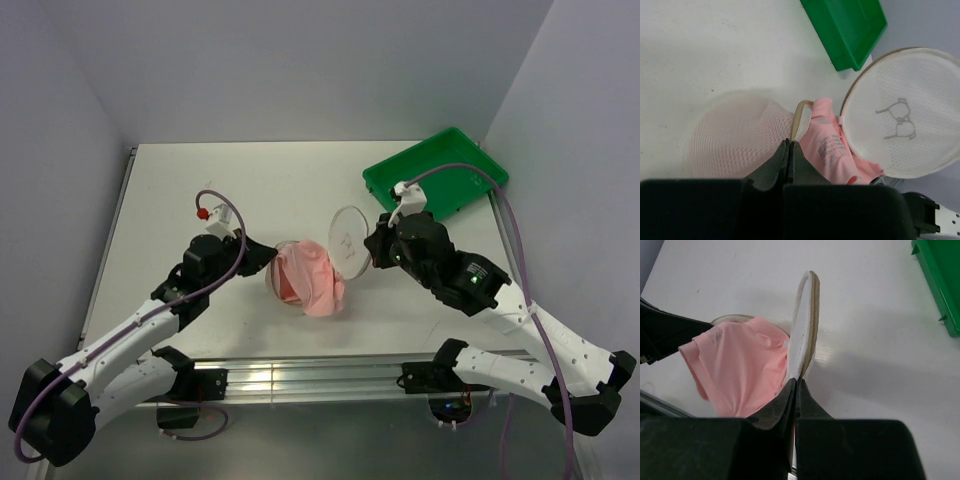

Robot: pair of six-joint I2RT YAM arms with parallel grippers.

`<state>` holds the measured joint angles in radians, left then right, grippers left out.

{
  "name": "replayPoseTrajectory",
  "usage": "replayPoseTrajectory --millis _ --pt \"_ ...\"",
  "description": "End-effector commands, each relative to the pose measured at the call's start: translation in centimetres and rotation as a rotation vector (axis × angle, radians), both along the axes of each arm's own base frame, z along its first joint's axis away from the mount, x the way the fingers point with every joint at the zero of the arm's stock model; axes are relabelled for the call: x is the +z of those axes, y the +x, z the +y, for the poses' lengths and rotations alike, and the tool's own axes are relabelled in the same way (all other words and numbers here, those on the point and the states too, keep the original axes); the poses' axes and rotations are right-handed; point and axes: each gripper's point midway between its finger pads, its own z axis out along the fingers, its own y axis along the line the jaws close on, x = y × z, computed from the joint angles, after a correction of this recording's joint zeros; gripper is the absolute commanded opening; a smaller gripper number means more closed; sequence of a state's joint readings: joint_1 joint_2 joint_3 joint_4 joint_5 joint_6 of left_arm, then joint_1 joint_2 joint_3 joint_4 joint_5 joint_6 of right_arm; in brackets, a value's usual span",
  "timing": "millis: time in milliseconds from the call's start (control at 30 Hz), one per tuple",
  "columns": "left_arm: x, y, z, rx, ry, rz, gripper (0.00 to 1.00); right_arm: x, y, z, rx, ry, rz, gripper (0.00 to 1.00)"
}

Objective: Place the bra in the laundry bag and zip it closed

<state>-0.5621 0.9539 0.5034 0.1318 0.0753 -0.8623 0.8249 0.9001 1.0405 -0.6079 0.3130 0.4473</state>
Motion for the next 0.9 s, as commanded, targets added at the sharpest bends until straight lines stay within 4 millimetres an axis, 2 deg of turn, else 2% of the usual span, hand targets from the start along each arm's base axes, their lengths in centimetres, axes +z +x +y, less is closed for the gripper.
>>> replayPoseTrajectory --millis 0,33,67,100,167,200,233,267,300,333,367,400,433,467,533,567,600,633,667,700,733,767,800,833,867 --pt "1.2 -0.7 0.4 -0.007 -0.030 -0.027 0.00 -0.9 -0.2 -0.4 0.001 -0.058 0.030 0.00" --pt "0.4 -1.1 -0.1 -0.041 -0.047 0.016 0.00 -3.7 0.3 -1.2 -0.022 -0.125 0.111 0.00" --pt "1.2 -1.5 -0.7 -0.080 -0.077 0.002 0.00 -3.9 0.0 -1.1 -0.013 -0.109 0.127 0.00" --pt "2.2 -2.8 -2.0 -0.141 -0.102 -0.014 0.00 -2.0 0.1 0.1 0.022 -0.028 0.078 0.00" --pt "5.2 -2.7 -1.6 -0.081 -0.082 -0.110 0.00 3.4 0.0 0.9 0.046 0.102 -0.035 0.00" --pt "3.9 -2.6 -1.2 -0.053 -0.038 -0.082 0.00 4.9 0.3 1.6 0.061 0.139 -0.066 0.00" --pt "2.6 -1.7 -0.5 -0.018 -0.011 -0.067 0.00 4.7 0.9 2.8 0.084 0.143 -0.056 0.00" --pt "0.3 -1.6 -0.4 -0.032 -0.003 -0.015 0.00 3.9 1.4 4.1 0.110 0.142 -0.035 0.00" --pt "-1.1 0.1 -0.2 -0.015 -0.015 0.010 0.00 2.4 1.8 4.9 0.121 0.108 0.009 0.00" --pt "-1.8 0.1 -0.6 -0.036 -0.023 0.035 0.00 0.5 2.4 5.4 0.103 0.059 0.049 0.00" --pt "-1.2 0.4 -0.9 -0.039 -0.029 0.019 0.00 0.2 1.9 5.5 0.106 0.051 0.044 0.00" --pt "0.1 0.4 -1.7 -0.057 -0.048 -0.023 0.00 1.2 1.9 5.3 0.097 0.070 0.019 0.00" --pt "1.2 0.5 -2.0 -0.063 -0.047 -0.049 0.00 3.9 1.3 4.2 0.088 0.112 -0.044 0.00" --pt "4.3 1.1 -2.7 -0.070 -0.070 -0.102 0.00 8.1 0.8 3.7 0.091 0.168 -0.115 0.00" --pt "6.8 0.6 -3.5 -0.098 -0.091 -0.137 0.00 11.4 -0.3 2.3 0.080 0.171 -0.157 0.00" --pt "7.8 0.2 -3.9 -0.120 -0.117 -0.146 0.00 13.0 -1.0 2.7 0.109 0.195 -0.172 0.00" --pt "7.7 0.0 -3.8 -0.121 -0.132 -0.143 0.00 12.6 -0.9 3.6 0.134 0.210 -0.166 0.00" --pt "7.0 -0.1 -3.7 -0.112 -0.144 -0.128 0.00 10.5 -0.5 5.1 0.153 0.203 -0.118 0.00" --pt "4.1 -0.2 -3.0 -0.083 -0.109 -0.076 0.00 5.9 0.6 5.9 0.133 0.153 -0.060 0.00" --pt "2.5 -0.2 -2.7 -0.072 -0.091 -0.040 0.00 3.3 1.5 5.8 0.097 0.123 -0.028 0.00" --pt "0.4 -0.8 -2.2 -0.065 -0.077 0.004 0.00 -1.5 2.0 5.3 0.064 0.064 0.044 0.00" --pt "-0.1 -1.0 -2.0 -0.064 -0.076 0.010 0.00 -2.6 2.2 5.1 0.060 0.071 0.057 0.00" --pt "0.1 -1.2 -1.8 -0.060 -0.083 0.000 0.00 -2.9 2.8 4.6 0.039 0.087 0.044 0.00" --pt "0.0 -1.3 -1.6 -0.057 -0.080 -0.001 0.00 -3.5 3.3 3.0 -0.005 0.086 0.038 0.00" --pt "-0.3 -1.3 -1.5 -0.055 -0.066 0.007 0.00 -3.7 3.3 2.5 -0.012 0.091 0.033 0.00"
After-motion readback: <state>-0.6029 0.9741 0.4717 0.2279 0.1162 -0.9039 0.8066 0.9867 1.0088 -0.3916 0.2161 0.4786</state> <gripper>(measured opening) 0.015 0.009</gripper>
